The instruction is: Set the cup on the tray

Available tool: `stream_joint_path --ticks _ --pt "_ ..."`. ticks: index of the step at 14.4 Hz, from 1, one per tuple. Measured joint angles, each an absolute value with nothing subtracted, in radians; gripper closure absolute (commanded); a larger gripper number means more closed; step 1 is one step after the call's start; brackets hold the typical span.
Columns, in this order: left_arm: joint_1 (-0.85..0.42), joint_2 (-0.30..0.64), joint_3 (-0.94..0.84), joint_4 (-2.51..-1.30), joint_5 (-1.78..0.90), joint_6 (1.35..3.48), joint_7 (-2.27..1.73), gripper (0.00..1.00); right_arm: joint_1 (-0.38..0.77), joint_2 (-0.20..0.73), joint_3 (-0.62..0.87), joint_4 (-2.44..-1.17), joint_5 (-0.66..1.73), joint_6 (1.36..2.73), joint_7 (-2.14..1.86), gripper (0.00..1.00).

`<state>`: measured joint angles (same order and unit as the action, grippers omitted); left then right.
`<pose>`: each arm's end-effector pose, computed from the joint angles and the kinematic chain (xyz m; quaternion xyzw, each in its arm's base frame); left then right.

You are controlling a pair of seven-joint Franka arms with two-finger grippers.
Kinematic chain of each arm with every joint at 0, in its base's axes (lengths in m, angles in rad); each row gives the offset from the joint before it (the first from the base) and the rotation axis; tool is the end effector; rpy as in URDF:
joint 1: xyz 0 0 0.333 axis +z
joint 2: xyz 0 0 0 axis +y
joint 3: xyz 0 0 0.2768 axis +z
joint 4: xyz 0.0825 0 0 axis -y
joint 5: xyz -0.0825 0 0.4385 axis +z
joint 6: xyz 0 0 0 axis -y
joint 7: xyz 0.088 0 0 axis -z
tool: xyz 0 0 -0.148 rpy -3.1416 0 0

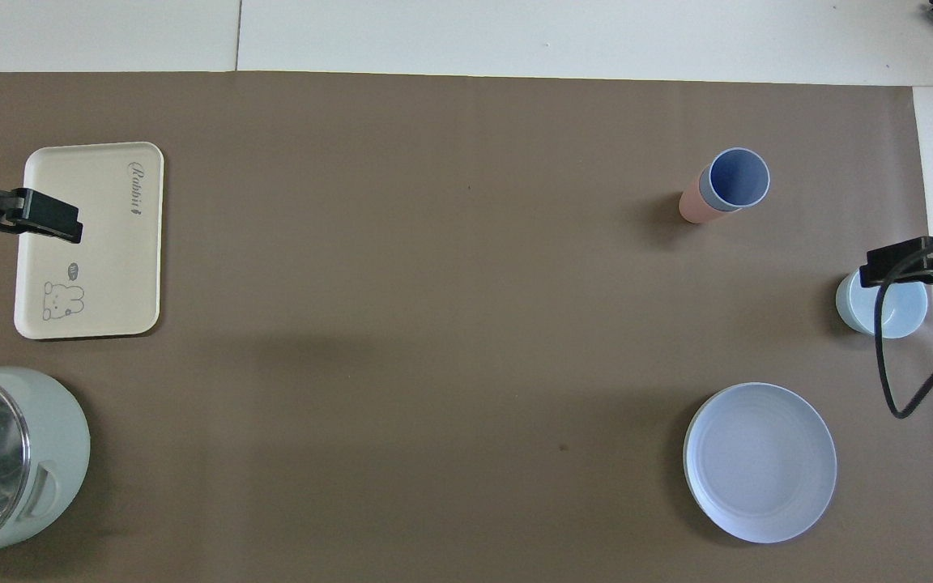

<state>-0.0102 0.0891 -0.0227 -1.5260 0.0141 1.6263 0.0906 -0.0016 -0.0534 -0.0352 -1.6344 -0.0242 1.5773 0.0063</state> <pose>0.6379 -0.0185 0.5174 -0.9980 0.0620 -0.0054 0.0062 0.5938 -0.0258 0.5435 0.9997 -0.0214 -0.0020 0.0111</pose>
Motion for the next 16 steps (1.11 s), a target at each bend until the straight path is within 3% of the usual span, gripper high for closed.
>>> stream_joint_path --ticks 12,16 --pt "-0.01 0.089 -0.023 -1.526 0.014 1.626 0.091 0.0 -0.007 -0.053 -0.039 -1.636 0.029 1.588 0.006 0.0" --pt "-0.01 0.089 -0.023 -1.526 0.014 1.626 0.091 0.0 -0.03 -0.057 -0.039 -1.713 0.035 1.769 -0.242 0.0"
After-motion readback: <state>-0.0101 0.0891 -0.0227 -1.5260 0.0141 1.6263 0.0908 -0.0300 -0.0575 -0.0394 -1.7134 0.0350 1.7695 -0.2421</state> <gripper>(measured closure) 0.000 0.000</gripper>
